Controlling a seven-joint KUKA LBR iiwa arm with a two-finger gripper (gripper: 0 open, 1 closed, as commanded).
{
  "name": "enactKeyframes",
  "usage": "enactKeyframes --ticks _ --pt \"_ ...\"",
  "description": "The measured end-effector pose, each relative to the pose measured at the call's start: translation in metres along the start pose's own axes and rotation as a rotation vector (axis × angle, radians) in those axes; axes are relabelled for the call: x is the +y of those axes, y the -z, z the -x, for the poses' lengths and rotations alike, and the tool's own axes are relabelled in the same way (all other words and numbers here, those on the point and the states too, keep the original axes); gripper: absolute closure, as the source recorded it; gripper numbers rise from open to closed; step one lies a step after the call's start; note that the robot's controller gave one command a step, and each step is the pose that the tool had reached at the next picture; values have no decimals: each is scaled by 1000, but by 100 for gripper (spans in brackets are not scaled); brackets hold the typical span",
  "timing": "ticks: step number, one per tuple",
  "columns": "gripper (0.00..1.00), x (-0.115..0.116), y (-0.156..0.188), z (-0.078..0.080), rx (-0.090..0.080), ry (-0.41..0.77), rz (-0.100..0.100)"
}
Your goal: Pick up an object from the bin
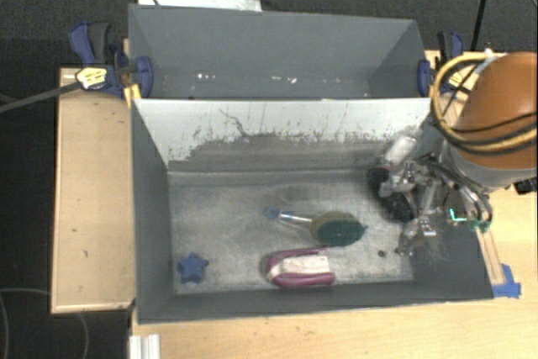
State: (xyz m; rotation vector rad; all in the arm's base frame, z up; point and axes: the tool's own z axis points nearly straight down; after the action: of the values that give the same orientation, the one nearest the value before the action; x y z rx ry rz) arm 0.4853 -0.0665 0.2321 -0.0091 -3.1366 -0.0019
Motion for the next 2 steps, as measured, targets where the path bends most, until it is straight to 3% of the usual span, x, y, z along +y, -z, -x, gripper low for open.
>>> enactKeyframes --ticks 1,2 --pt "0 59 -161 72 -11 33 0" --pt "100 57 -155 75 -22 35 -1"
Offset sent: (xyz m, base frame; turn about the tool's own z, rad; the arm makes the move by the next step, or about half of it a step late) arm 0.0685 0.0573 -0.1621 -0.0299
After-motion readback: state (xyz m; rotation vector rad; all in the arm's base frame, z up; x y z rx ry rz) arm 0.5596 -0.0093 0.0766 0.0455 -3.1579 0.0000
